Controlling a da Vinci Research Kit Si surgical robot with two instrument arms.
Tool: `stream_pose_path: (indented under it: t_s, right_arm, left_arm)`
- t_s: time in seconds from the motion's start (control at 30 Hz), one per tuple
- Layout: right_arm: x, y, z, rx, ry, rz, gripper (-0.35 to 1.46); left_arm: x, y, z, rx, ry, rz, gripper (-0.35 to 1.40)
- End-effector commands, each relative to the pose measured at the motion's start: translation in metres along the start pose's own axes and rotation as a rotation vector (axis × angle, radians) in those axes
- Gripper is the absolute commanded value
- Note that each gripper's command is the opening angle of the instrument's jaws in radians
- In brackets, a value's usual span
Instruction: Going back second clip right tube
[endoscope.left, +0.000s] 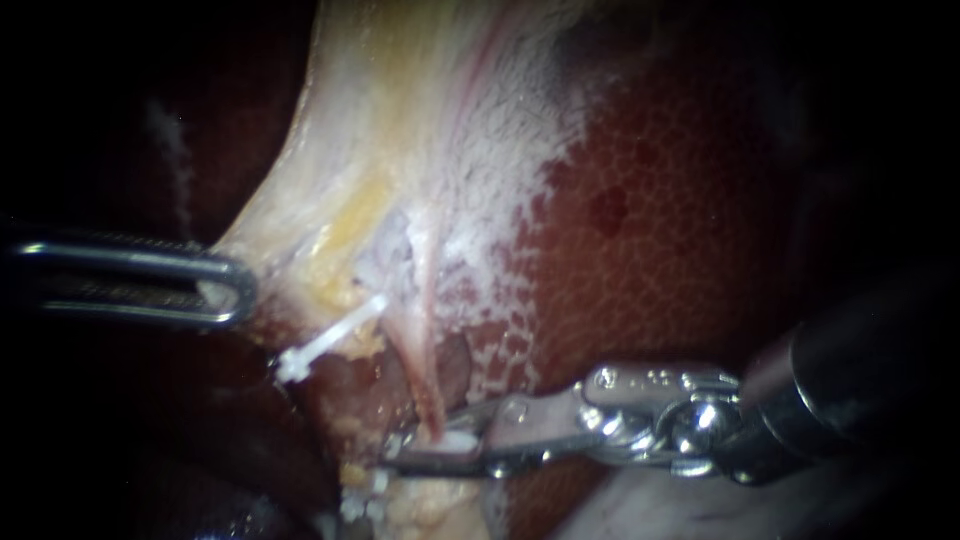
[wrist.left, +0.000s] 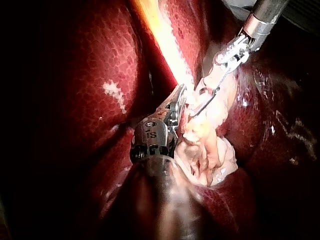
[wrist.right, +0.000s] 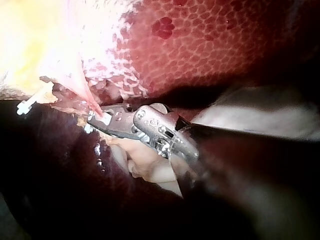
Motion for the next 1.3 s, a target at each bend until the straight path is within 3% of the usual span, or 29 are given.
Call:
stream_pose_path:
  t_s: [0.03, 0.3, 0.47, 0.5, 0.73, 0.97, 1.3]
  right_arm:
    - [0.0000, 0.0000, 0.0000, 0.000, 0.000, 0.000, -0.35]
    - [0.0001, -0.0001, 0.0001, 0.005, 0.008, 0.000, -0.34]
    - [0.0001, 0.0000, 0.0002, 0.029, 0.055, 0.005, 0.40]
    - [0.0001, 0.0000, 0.0002, 0.031, 0.060, 0.004, 0.46]
    - [0.0001, 0.0001, -0.0002, 0.037, 0.077, -0.132, 0.56]
    - [-0.0005, 0.0007, -0.0015, -0.008, 0.096, -0.243, 0.60]
    - [-0.0011, 0.0017, -0.0078, -0.095, 0.125, -0.384, 0.60]
  left_arm:
    - [0.0000, 0.0000, 0.0000, 0.000, 0.000, 0.000, -0.35]
    - [0.0000, 0.0000, 0.0000, 0.000, 0.000, 0.000, -0.35]
    - [0.0000, 0.0000, 0.0000, 0.000, 0.000, 0.000, -0.35]
    - [0.0000, 0.0000, 0.0000, 0.000, 0.000, 0.000, -0.35]
    - [0.0001, 0.0002, 0.0001, 0.000, 0.000, 0.001, -0.35]
    - [0.0002, 0.0003, 0.0000, 0.001, 0.000, 0.001, -0.35]
    - [0.0002, 0.0007, 0.0001, 0.001, 0.000, 0.001, -0.35]
